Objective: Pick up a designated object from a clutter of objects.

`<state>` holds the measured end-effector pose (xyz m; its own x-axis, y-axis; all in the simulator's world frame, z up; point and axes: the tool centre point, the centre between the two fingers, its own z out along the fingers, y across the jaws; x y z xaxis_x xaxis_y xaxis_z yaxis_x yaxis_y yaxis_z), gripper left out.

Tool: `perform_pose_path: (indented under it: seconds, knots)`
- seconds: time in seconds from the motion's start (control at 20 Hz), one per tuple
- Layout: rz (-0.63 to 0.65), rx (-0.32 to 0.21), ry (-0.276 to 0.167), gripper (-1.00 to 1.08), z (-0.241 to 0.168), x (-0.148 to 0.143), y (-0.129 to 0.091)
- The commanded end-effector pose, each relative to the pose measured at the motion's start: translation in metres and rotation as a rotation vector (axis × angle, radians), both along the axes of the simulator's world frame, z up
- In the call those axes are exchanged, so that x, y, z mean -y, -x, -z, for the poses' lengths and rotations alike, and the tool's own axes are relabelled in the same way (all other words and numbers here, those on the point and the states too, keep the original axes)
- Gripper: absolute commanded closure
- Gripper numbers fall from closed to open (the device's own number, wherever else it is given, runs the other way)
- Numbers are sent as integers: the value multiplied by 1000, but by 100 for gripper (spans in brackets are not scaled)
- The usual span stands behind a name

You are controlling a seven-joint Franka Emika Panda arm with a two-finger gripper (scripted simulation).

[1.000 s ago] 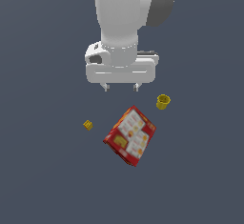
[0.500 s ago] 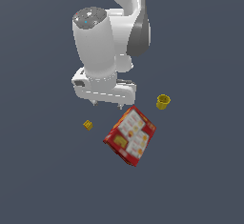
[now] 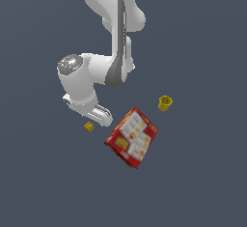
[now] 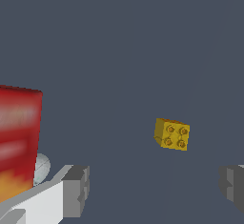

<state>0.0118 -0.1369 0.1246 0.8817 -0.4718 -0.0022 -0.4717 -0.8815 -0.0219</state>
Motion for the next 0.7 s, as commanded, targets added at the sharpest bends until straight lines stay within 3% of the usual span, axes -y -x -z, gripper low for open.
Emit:
perform_pose_path:
  seconds: [0.0, 0.3, 0.65]
  knots:
    - [53, -2, 7, -92, 20, 15, 5]
    - [127, -9, 17, -92, 47, 37, 15]
    - [137, -11, 19, -92, 52, 40, 18]
